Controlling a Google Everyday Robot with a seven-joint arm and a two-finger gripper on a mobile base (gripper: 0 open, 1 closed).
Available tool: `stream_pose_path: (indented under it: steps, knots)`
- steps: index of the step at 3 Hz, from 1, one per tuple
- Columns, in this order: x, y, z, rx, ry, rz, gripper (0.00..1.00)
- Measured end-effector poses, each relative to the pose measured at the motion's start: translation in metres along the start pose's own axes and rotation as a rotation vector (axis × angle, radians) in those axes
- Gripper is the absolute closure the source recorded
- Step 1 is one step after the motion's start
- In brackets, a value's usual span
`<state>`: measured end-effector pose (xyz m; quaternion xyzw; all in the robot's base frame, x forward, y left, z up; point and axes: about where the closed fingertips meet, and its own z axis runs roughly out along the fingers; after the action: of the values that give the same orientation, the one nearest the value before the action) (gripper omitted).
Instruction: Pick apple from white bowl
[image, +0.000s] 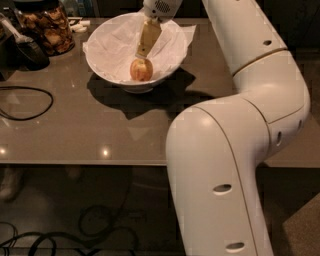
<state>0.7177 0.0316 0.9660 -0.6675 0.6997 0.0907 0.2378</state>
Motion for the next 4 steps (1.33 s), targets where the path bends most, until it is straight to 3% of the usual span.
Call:
stream_pose_path:
  steps: [2,4]
  knots:
    - [0.006,-0.003,0.026,-0.044,-0.009,0.024,0.24]
    - [0.024,-0.001,0.049,-0.097,-0.019,0.082,0.25]
